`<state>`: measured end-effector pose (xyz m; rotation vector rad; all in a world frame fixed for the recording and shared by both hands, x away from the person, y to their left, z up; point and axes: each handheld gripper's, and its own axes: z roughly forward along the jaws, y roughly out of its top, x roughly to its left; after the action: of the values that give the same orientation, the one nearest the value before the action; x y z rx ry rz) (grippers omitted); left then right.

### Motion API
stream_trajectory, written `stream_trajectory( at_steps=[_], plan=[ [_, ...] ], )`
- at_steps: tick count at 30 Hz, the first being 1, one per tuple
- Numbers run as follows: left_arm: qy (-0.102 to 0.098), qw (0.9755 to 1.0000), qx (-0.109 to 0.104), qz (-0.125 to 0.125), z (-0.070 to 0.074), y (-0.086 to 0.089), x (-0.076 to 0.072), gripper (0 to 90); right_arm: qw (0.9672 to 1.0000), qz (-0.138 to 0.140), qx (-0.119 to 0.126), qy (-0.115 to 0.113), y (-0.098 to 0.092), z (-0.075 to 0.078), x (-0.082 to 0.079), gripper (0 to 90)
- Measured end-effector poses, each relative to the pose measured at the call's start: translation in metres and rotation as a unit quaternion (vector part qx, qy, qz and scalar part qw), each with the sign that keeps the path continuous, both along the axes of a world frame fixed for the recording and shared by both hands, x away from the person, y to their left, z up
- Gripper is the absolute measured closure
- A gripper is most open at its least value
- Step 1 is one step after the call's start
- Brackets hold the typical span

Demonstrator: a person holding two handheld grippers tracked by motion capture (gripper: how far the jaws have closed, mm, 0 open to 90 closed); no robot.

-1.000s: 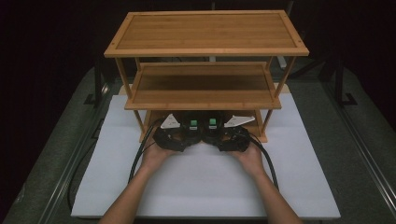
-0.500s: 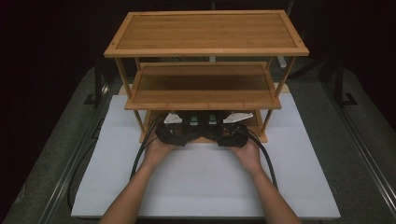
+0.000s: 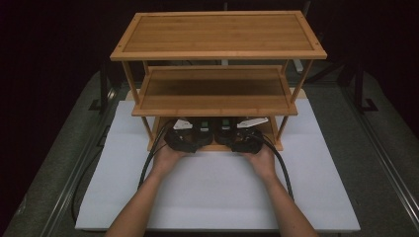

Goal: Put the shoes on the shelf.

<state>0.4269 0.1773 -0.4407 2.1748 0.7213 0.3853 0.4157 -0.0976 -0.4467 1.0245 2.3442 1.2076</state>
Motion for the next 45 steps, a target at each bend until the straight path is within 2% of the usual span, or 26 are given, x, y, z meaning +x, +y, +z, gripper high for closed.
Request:
stream_trajectory(
  at_steps=[3,8,12,13,15,19,23,25,28,29,32,37,41,45],
  plan=[
    [-0.001,1.0000,0.006,0.001,0.000,0.000,0.001,25.2,1.0000,-0.002,0.002,0.000,0.000,0.000,0.001,37.1],
    [0.001,1.0000,0.000,0.007,0.000,-0.001,0.001,25.1,1.0000,-0.006,0.005,0.001,-0.001,-0.001,0.002,37.0],
    [0.011,0.9998,-0.012,0.008,0.002,0.000,0.000,25.8,0.9999,-0.009,0.006,0.003,-0.002,0.001,0.000,36.7],
    [0.013,0.9997,-0.020,0.007,0.002,0.002,0.000,25.6,0.9999,-0.007,0.014,0.005,-0.002,0.002,0.000,34.9],
    [0.018,0.9994,-0.025,0.012,0.004,0.003,-0.001,22.8,0.9998,-0.004,0.016,0.008,-0.003,0.003,-0.001,33.5],
    [0.020,0.9994,-0.028,0.009,0.008,0.006,-0.006,17.3,0.9999,-0.005,0.013,0.007,-0.005,0.009,-0.005,25.8],
    [0.036,0.9992,-0.018,0.006,0.009,0.010,-0.010,10.9,0.9997,-0.003,0.016,0.016,-0.006,0.013,-0.009,14.9],
    [0.038,0.9991,-0.016,0.007,0.010,0.013,-0.012,7.8,0.9995,0.002,0.027,0.019,-0.008,0.015,-0.012,12.2],
    [0.045,0.9990,-0.008,0.005,0.012,0.016,-0.014,1.3,0.9996,-0.010,0.011,0.023,-0.011,0.017,-0.016,5.9],
    [0.046,0.9988,-0.016,0.005,0.013,0.017,-0.017,1.3,0.9996,-0.011,0.009,0.023,-0.013,0.017,-0.018,3.4],
    [0.045,0.9990,-0.004,0.002,0.016,0.023,-0.022,0.0,0.9989,-0.023,0.018,0.037,-0.018,0.018,-0.025,0.6],
    [0.038,0.9992,-0.007,0.008,0.020,0.037,-0.037,0.0,0.9993,-0.027,0.020,0.018,-0.033,0.020,-0.037,0.0],
    [0.036,0.9992,-0.005,0.017,0.021,0.048,-0.051,0.0,0.9989,-0.041,0.013,0.018,-0.047,0.022,-0.050,0.0],
    [0.032,0.9993,-0.001,0.021,0.021,0.059,-0.063,0.0,0.9986,-0.047,0.016,0.019,-0.061,0.019,-0.063,0.0]
  ],
)
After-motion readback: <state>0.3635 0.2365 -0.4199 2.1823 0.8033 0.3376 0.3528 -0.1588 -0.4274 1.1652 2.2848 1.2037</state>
